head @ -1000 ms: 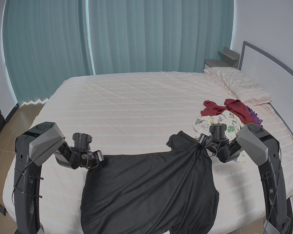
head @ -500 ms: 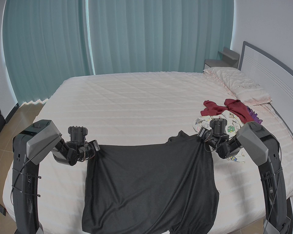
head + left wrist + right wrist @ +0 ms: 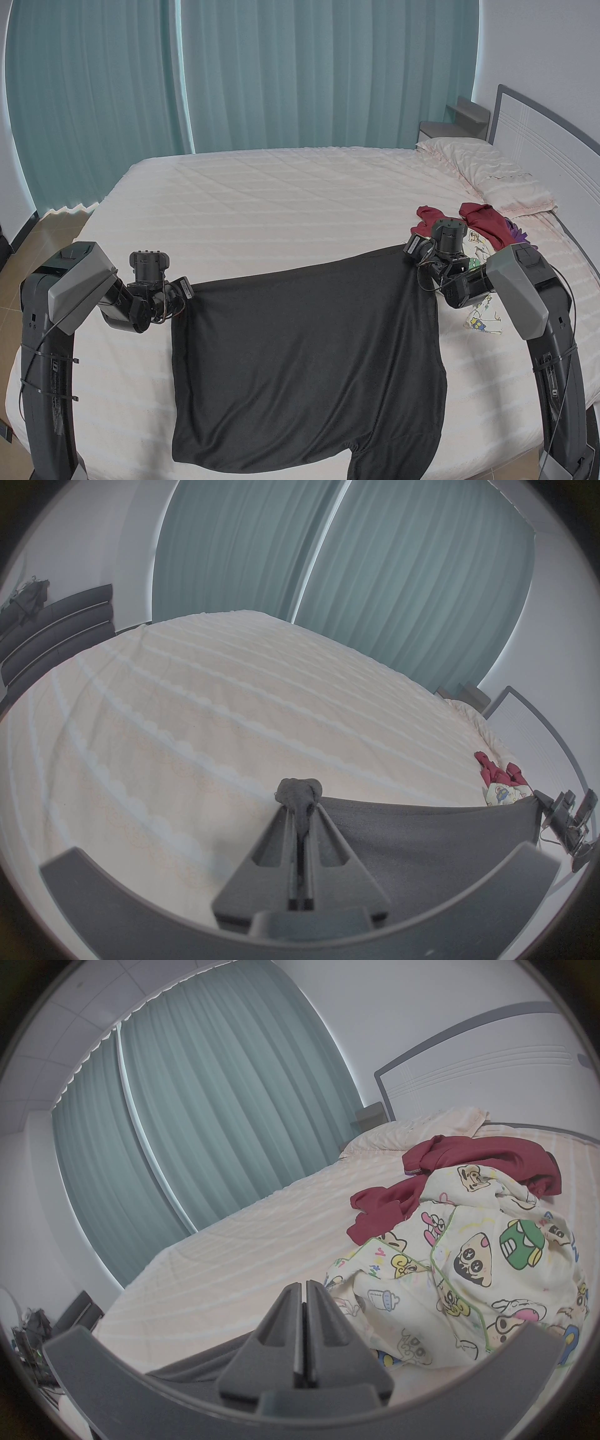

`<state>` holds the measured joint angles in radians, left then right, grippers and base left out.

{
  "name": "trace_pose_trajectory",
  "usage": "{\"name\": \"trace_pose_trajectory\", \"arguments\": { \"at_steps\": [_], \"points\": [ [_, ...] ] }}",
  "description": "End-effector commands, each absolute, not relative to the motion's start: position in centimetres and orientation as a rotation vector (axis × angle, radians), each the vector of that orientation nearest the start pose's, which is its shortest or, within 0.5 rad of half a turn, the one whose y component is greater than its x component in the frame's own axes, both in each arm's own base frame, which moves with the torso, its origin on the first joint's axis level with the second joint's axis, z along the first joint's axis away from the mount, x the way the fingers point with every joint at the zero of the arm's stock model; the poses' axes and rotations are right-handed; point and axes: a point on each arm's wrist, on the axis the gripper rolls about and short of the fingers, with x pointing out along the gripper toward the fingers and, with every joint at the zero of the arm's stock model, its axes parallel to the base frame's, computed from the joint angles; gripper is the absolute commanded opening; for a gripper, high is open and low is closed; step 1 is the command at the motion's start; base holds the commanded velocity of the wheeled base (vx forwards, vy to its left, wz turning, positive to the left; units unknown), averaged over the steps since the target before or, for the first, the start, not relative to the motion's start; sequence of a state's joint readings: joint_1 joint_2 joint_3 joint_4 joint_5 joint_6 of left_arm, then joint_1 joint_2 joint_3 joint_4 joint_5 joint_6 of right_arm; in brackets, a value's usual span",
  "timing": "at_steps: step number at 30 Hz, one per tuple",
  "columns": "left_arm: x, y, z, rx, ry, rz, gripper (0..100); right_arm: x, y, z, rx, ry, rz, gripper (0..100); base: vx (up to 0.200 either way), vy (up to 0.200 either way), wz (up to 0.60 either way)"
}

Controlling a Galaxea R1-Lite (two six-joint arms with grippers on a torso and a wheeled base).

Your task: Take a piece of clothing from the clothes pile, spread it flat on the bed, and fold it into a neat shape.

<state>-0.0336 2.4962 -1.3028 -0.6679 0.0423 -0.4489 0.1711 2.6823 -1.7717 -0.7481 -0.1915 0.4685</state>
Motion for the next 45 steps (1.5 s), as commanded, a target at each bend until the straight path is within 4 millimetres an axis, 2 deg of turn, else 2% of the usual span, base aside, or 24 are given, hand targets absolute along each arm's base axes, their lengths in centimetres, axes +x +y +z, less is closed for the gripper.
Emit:
{"name": "trace_pose_trajectory", "arguments": {
  "at_steps": [1, 5, 8, 9, 10, 11, 18, 22, 25, 26, 28, 30, 32, 33, 35, 36, 37, 38, 40, 41, 42, 43, 45],
  "points": [
    [46.3, -1.7, -2.2, -0.412, 0.547, 0.13, 0, 53.1, 9.0, 0.0, 0.397, 0.197, -0.059, 0, 0.0, 0.0, 0.0],
    [46.8, -2.0, -3.5, -0.409, 0.558, 0.127, 0, 53.1, 9.0, -2.3, 0.36, 0.235, -0.061, 0, 0.0, 0.0, 0.0],
    [47.3, -2.1, -4.1, -0.407, 0.553, 0.129, 0, 53.2, 9.1, -2.9, 0.356, 0.24, -0.062, 0, 0.0, 0.0, 0.0],
    [47.3, -2.1, -4.2, -0.407, 0.555, 0.129, 100, 53.3, 9.1, -3.1, 0.355, 0.244, -0.062, 0, 0.0, 0.0, 0.0],
    [47.4, -2.1, -4.4, -0.406, 0.558, 0.13, 100, 53.3, 9.1, -3.2, 0.354, 0.25, -0.064, 0, 0.0, 0.0, 0.0],
    [47.4, -2.3, -4.6, -0.405, 0.561, 0.127, 100, 53.2, 9.0, -3.4, 0.351, 0.263, -0.068, 100, 0.0, 0.0, 0.0],
    [47.3, -2.6, -5.0, -0.401, 0.568, 0.129, 100, 52.7, 9.1, -4.9, 0.336, 0.319, -0.076, 100, 0.0, 0.0, 0.0],
    [47.3, -2.3, -4.6, -0.399, 0.558, 0.145, 100, 52.6, 8.4, -3.9, 0.337, 0.314, -0.1, 100, 0.0, 0.0, 0.0],
    [47.0, -1.8, -2.9, -0.405, 0.535, 0.153, 100, 51.6, 7.2, -2.5, 0.345, 0.327, -0.122, 100, 0.0, 0.0, 0.0],
    [47.0, -1.8, -2.9, -0.405, 0.535, 0.153, 100, 51.6, 7.2, -2.5, 0.345, 0.327, -0.122, 100, 0.0, 0.0, 0.0],
    [44.7, -0.6, -0.4, -0.416, 0.54, 0.167, 100, 48.8, 6.5, -0.5, 0.374, 0.367, -0.131, 100, 0.0, 0.0, 0.0],
    [43.0, -0.3, 1.0, -0.423, 0.549, 0.17, 100, 47.2, 6.2, 0.5, 0.402, 0.362, -0.137, 100, 0.0, 0.0, 0.0],
    [42.9, -0.3, 1.1, -0.423, 0.551, 0.17, 100, 47.1, 6.2, 0.6, 0.406, 0.359, -0.137, 100, 0.0, 0.0, 0.0],
    [40.3, -0.3, 2.5, -0.427, 0.573, 0.172, 100, 44.8, 5.9, 1.3, 0.423, 0.362, -0.146, 100, 0.0, 0.0, 0.0],
    [36.7, -0.5, 3.8, -0.448, 0.588, 0.141, 100, 41.0, 5.8, 1.3, 0.439, 0.399, -0.152, 100, 0.0, 0.0, 0.0],
    [35.3, -0.6, 4.1, -0.469, 0.594, 0.128, 100, 39.4, 5.9, 1.3, 0.452, 0.409, -0.146, 100, 0.0, 0.0, 0.0],
    [35.1, -0.6, 4.2, -0.471, 0.594, 0.127, 100, 39.2, 5.9, 1.3, 0.455, 0.409, -0.145, 100, 0.0, 0.0, 0.0],
    [32.8, -1.1, 4.4, -0.495, 0.603, 0.116, 100, 36.7, 6.3, 1.3, 0.483, 0.414, -0.128, 100, 0.0, 0.0, 0.0],
    [30.1, -1.9, 4.1, -0.507, 0.64, 0.105, 100, 34.1, 6.6, 1.1, 0.497, 0.43, -0.117, 100, 0.0, 0.0, 0.0],
    [28.8, -2.2, 3.8, -0.508, 0.667, 0.099, 100, 33.1, 6.6, 0.9, 0.496, 0.441, -0.113, 100, 0.0, 0.0, 0.0],
    [28.8, -2.2, 3.8, -0.508, 0.667, 0.099, 100, 33.1, 6.6, 0.9, 0.496, 0.441, -0.113, 100, -0.2, 0.0, 0.0],
    [26.6, -2.7, 3.2, -0.513, 0.709, 0.091, 100, 31.4, 6.5, 0.5, 0.498, 0.458, -0.113, 100, -0.2, 0.0, 0.0],
    [25.0, -3.0, 2.8, -0.546, 0.727, 0.092, 100, 30.1, 6.3, 0.3, 0.517, 0.455, -0.112, 100, -0.2, 0.0, 0.0]
  ]
}}
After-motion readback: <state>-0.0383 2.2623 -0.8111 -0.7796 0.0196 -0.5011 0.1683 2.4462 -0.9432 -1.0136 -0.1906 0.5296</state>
